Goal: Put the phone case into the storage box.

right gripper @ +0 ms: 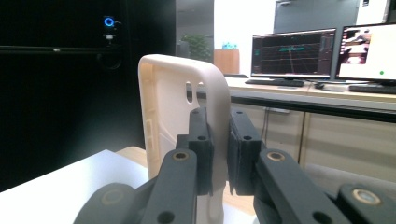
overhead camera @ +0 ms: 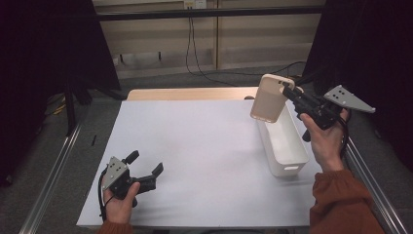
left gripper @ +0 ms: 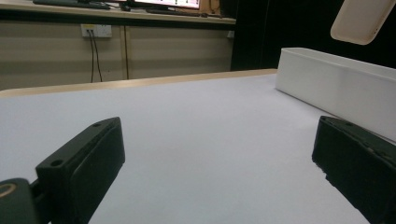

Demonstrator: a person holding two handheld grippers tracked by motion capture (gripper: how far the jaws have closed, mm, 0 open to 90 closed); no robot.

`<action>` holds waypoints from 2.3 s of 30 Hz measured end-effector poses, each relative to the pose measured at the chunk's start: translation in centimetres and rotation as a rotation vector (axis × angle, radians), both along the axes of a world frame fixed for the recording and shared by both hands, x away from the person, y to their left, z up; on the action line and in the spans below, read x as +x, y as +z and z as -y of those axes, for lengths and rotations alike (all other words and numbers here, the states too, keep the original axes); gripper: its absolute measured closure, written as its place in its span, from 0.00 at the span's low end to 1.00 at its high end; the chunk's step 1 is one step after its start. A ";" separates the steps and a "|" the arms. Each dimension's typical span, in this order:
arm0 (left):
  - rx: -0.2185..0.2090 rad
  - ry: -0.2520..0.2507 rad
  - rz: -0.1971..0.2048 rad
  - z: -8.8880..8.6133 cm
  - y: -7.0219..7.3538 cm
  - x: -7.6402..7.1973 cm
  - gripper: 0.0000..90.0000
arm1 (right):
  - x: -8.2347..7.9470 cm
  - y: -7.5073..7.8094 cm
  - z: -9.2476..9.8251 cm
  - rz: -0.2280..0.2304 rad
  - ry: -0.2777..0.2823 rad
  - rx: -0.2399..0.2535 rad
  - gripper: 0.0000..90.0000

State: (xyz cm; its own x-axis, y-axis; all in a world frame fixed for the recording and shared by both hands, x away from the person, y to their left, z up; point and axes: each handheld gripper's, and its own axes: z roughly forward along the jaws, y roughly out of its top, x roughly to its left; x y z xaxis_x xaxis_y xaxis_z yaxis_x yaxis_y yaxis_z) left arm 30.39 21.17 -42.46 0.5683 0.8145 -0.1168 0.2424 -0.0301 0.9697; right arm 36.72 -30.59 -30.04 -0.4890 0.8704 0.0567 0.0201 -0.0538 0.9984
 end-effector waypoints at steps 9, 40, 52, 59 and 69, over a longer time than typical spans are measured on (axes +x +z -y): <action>-0.012 0.011 -0.005 0.0 -0.1 0.1 0.03 | 0.6 -0.4 2.3 -0.010 -0.040 -0.015 0.91; 0.005 0.010 0.002 -0.1 -0.1 0.6 0.03 | 5.9 -3.3 4.4 -0.065 -0.104 -0.061 0.91; 0.013 0.010 0.002 0.0 -0.2 0.7 0.03 | 7.4 -4.5 4.4 -0.088 -0.125 -0.077 0.91; 0.016 0.007 0.001 0.0 -0.2 0.8 0.03 | 8.1 -5.3 4.3 -0.103 -0.130 -0.088 0.91; 0.023 0.004 0.000 0.1 -0.3 0.9 0.03 | 9.1 -6.6 4.2 -0.129 -0.135 -0.095 0.91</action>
